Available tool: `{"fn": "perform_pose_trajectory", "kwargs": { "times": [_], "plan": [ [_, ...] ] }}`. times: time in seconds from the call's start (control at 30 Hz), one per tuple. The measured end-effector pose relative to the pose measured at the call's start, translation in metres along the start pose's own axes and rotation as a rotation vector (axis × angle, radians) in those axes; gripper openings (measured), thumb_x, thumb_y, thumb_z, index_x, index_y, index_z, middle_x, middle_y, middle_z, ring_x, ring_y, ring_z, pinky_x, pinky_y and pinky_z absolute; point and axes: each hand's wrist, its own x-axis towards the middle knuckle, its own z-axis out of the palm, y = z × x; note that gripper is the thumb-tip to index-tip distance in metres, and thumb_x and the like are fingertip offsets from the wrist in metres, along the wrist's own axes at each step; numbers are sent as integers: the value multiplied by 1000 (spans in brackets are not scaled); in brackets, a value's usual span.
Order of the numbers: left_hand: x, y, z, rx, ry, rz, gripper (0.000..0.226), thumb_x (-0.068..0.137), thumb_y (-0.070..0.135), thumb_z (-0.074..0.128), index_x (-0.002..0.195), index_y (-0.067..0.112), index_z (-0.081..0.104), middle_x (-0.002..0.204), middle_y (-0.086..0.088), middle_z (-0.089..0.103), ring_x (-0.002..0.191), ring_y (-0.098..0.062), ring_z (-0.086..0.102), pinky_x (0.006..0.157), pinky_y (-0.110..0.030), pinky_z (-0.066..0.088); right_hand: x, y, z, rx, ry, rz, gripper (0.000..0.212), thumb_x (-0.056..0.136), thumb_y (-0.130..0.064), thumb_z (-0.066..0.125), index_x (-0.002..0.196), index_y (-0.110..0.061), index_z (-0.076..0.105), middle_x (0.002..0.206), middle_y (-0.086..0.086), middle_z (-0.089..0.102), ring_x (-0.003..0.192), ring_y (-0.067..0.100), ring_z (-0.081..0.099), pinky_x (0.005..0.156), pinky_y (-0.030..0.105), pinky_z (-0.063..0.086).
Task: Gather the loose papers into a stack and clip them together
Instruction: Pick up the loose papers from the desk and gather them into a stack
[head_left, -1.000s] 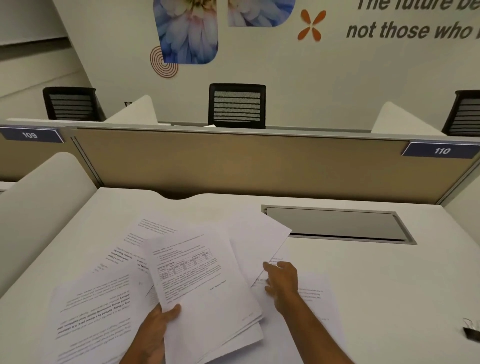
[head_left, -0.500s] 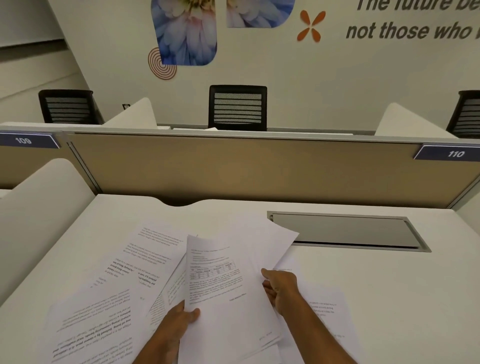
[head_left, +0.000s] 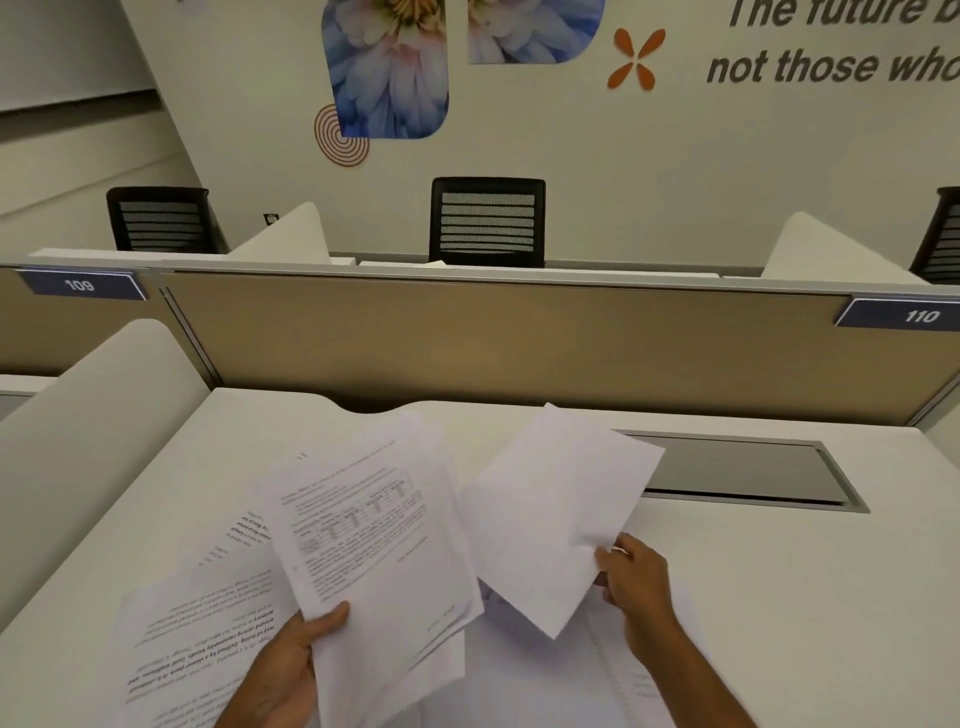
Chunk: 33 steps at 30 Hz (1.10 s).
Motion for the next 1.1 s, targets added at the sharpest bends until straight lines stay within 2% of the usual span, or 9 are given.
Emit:
{"fn": "perform_pose_trajectory", "kwargs": {
  "times": [0.1,0.37,0.53,0.6,0.7,0.8,0.9,1.0,1.1],
  "plan": [
    [-13,-1,-6,-6,12,4,66,74,-1,70,138,12,59,138,-17,64,129,-38,57,118,-55,33,-26,-1,-25,-62,-196,13,21,95,-1,55,98,-8,74,82,9,71,65,20,54,50,26,38],
    [-55,-39,11,206,-22,77,69,86,-20,59,145,12,45,147,-19,52,137,-35,46,121,-49,27,-81,19,-55,-132,-574,80,17,95,-2,63,107,-4,76,62,1,63,56,12,59,45,21,39],
    [-96,-62,23,477,-102,121,114,47,23,101,145,12,45,140,-6,51,142,-30,37,125,-44,17,-107,36,-61,-204,-661,119,18,93,-10,68,108,-3,75,64,-1,64,62,10,62,55,23,46],
    [-113,-64,23,667,-73,219,94,65,3,91,146,13,44,145,-8,48,148,-32,31,123,-40,14,-121,40,-59,-164,-669,168,22,97,-21,65,111,-6,74,76,-4,73,73,11,68,63,24,52],
    [-125,-63,21,1014,-65,314,93,61,18,93,139,32,44,147,-1,48,148,-30,32,123,-41,14,-142,44,-56,-121,-583,260,31,97,-53,53,109,-29,68,107,-11,71,100,10,67,80,27,57],
    [-138,-67,27,932,-76,301,86,62,10,93,131,46,57,124,24,61,135,-23,46,119,-38,23,-146,62,-50,-184,-602,152,61,81,-63,69,129,-25,65,125,-11,70,111,4,66,92,21,55],
    [-142,-77,34,749,-89,276,95,37,17,103,117,45,62,98,22,70,116,-21,57,112,-39,34,-152,64,-43,-178,-668,146,37,95,-21,66,132,-14,64,122,-6,72,102,-1,66,72,8,53],
    [-133,-92,33,441,-109,49,110,-4,39,99,100,29,65,91,15,73,106,-22,58,113,-40,32,-155,66,-40,-141,-656,181,22,97,-13,62,118,-19,66,109,-9,75,95,5,70,68,10,55],
    [-131,-95,36,375,-102,-3,87,33,24,103,112,15,67,92,4,75,106,-30,59,110,-47,38,-150,64,-45,-97,-632,188,28,96,-18,63,124,-21,66,117,-4,76,104,14,73,84,26,61]
  ]
}}
